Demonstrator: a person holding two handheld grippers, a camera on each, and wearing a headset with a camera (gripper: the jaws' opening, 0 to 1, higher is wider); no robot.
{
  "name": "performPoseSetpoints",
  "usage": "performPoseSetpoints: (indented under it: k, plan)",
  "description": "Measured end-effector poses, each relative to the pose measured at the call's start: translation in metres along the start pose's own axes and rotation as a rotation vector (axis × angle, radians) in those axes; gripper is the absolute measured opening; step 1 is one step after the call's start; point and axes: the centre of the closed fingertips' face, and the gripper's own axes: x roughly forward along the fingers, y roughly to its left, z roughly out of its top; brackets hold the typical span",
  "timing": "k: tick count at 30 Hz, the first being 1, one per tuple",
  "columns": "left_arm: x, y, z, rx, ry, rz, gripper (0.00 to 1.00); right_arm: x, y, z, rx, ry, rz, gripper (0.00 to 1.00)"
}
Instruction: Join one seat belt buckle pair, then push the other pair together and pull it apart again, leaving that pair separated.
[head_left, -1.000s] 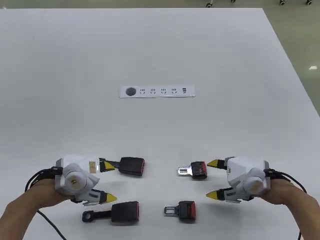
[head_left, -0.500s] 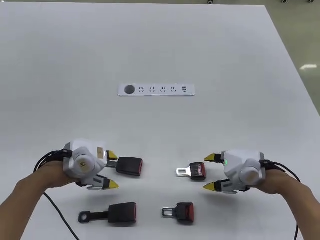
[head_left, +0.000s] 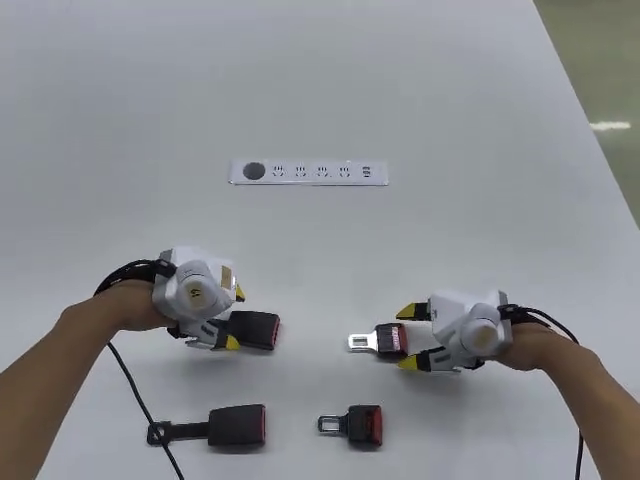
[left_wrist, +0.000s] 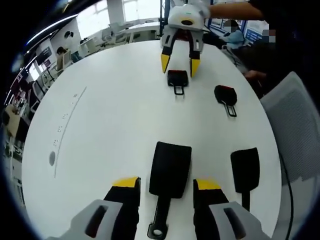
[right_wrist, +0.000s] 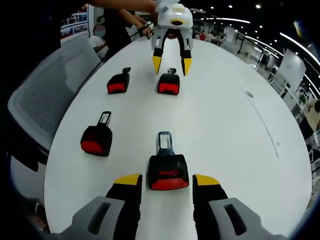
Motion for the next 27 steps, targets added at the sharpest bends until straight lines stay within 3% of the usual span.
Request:
performPoseSetpoints:
  k: [9, 15, 27]
  plan:
    - [0.013, -0.006, -0.003, 0.02, 0.047, -0.051, 0.36, 0.005, 0.0, 0.0, 0.016, 0.003, 0.02, 0.32]
    - [0.015, -0.005, -0.01, 0.014, 0.062, -0.039, 0.34, 0.007, -0.002, -0.004, 0.019, 0.007, 0.016, 0.32]
    - [0.017, 0.0, -0.016, 0.005, 0.04, -0.026, 0.33, 0.011, -0.004, -0.005, 0.042, 0.007, 0.011, 0.31]
